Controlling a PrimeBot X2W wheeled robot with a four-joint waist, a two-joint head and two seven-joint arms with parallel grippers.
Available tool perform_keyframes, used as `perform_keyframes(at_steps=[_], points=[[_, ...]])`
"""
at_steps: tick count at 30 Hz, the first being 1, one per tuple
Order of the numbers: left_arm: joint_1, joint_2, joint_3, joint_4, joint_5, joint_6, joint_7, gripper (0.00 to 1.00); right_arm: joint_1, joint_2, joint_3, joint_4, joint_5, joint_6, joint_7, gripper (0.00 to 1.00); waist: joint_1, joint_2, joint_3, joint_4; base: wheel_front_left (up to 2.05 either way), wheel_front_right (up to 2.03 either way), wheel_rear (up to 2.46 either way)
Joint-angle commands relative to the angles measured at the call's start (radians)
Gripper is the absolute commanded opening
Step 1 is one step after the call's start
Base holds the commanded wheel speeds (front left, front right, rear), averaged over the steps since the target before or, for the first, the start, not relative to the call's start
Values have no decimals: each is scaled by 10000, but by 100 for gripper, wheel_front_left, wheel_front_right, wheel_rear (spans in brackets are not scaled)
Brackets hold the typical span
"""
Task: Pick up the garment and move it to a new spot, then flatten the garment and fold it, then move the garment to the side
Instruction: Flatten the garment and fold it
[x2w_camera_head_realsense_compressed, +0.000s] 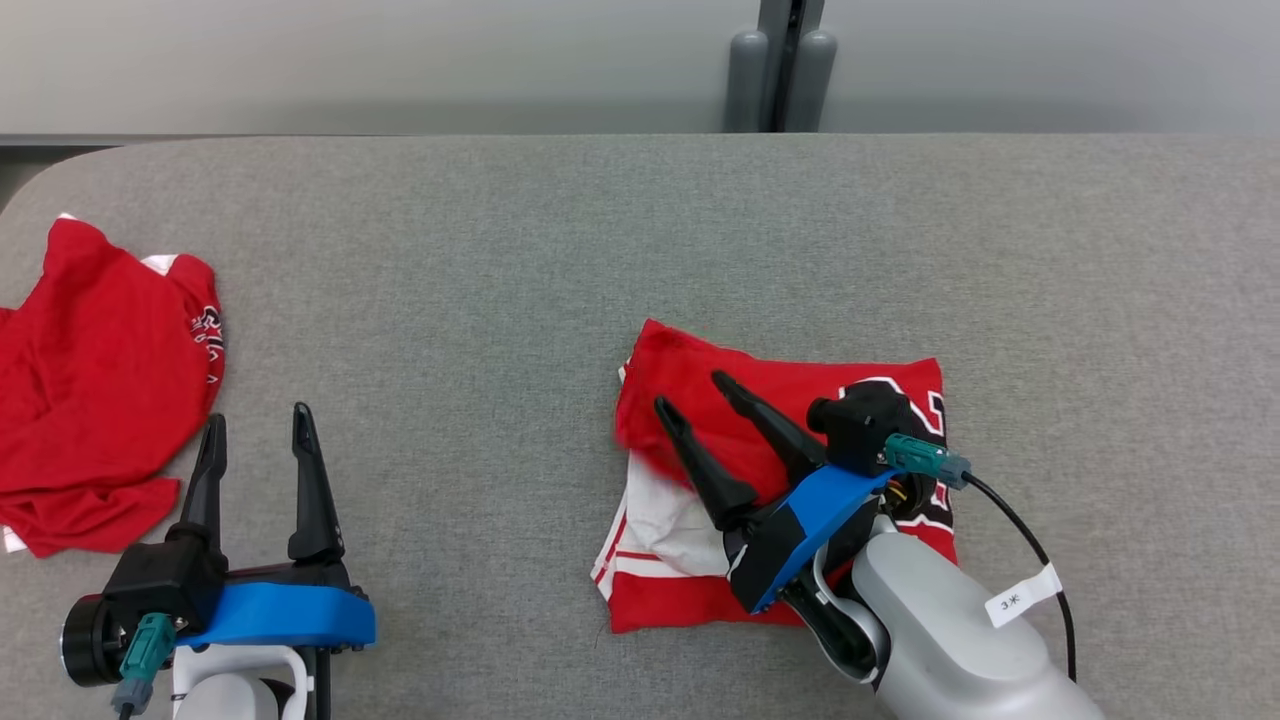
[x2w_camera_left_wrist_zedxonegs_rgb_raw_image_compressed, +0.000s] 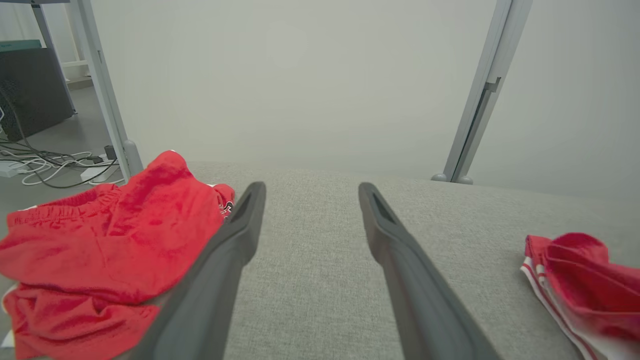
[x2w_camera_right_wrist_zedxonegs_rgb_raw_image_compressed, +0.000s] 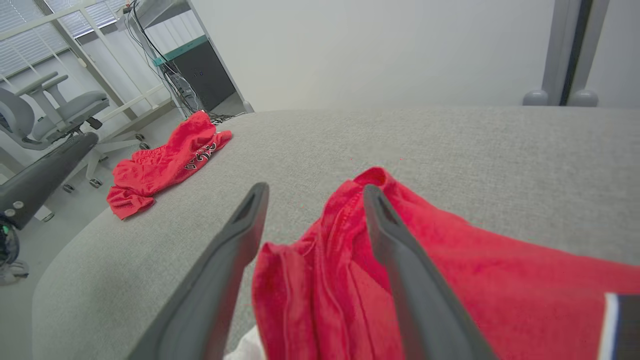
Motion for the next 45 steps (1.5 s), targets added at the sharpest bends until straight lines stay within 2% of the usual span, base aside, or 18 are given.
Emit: perform_keyframes(at_steps=[1,5,10,17,25,31,39,45], points=[[-110,-15,-35,0,-11,8,-24,100,-100,-66,-47,-49,-75,1,-60,100,-1,0,-63,-85,0,0,0],[-56,-15,-31,-52,-28,-1,-24,100,26,-517,-632,-653,-493,1,-73,100,-1,0,-189,-304,0,0,0],[58,-14,-96,-136,-44,26,-24,100,751,-1165,-1985,-1853,-1264,1,-72,100,-1,0,-355,-526,0,0,0],[262,-12,-116,-188,28,47,-24,100,2170,-1440,-4003,-3246,-2210,1,-75,100,-1,0,-617,-781,0,0,0],[483,-13,-46,-198,95,-10,-24,100,3625,-1206,-5371,-4268,-3132,1,-76,100,-1,0,-846,-934,0,0,0],[477,-13,-122,-170,63,-50,-24,100,4530,-630,-6323,-4712,-3699,1,-75,100,-1,0,-893,-834,0,0,0],[531,-13,-264,-184,7,-24,-24,100,4840,-358,-6561,-4791,-4037,1,-75,100,-1,0,-947,-796,0,0,0],[455,-16,-1305,179,-128,-251,-24,100,4700,-328,-6604,-4619,-4110,1,-75,100,-1,0,-1001,-767,0,0,0]])
